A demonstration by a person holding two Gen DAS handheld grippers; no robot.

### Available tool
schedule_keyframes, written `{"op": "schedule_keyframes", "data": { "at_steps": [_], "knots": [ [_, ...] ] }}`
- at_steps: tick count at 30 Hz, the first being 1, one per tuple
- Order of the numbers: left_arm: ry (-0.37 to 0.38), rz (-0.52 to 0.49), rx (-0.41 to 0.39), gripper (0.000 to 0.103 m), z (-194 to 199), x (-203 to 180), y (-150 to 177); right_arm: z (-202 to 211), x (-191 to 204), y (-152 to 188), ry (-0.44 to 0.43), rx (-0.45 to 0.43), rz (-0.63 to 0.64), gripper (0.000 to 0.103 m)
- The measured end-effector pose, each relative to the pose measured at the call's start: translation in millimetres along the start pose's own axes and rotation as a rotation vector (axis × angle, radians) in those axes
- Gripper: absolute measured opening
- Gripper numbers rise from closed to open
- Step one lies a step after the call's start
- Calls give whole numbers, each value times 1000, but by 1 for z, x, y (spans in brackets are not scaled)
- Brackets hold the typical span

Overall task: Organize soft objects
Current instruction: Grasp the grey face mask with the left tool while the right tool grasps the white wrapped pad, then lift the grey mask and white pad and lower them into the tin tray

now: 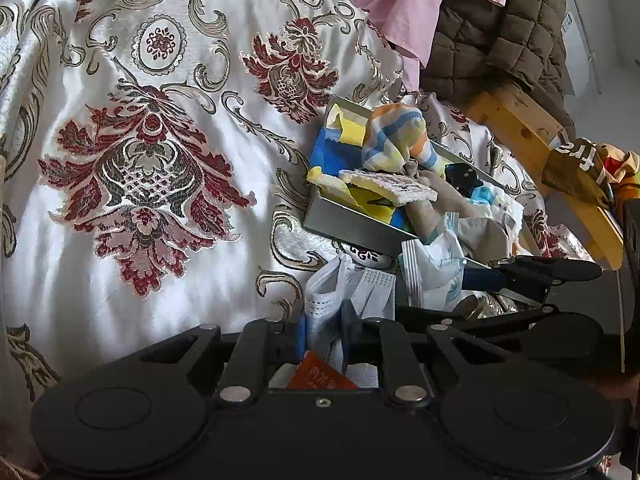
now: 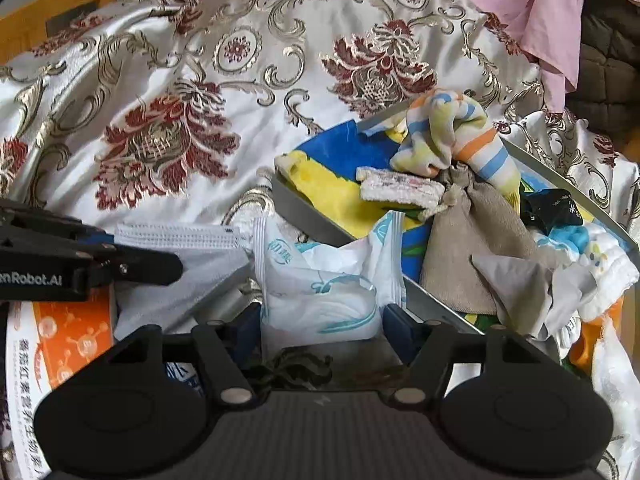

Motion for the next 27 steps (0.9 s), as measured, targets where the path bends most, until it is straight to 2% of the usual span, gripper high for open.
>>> {"op": "schedule_keyframes", "data": {
  "at_steps": [4,14,27],
  "knots": [
    [2,-2,-10,9,1,0,0,4,3,-1,10,-36,-2,67],
    [-3,25,-22,5,4,2,-2,7,6,-1,14,-81,-35,65],
    [-48,-64,-89,3,25,-17,-15,38,0,-3,57,-146,-91,65]
  ]
}}
Point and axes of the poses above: each gripper's, at about its wrist camera, not at the fingertips, and z roughly against the way its jaws point, x to its left, y to its underside, the point moved 2 cm from there along -z, roughly the way its jaws point, and after that the axes turned 6 degrees about -x, right-handed, at the moved point
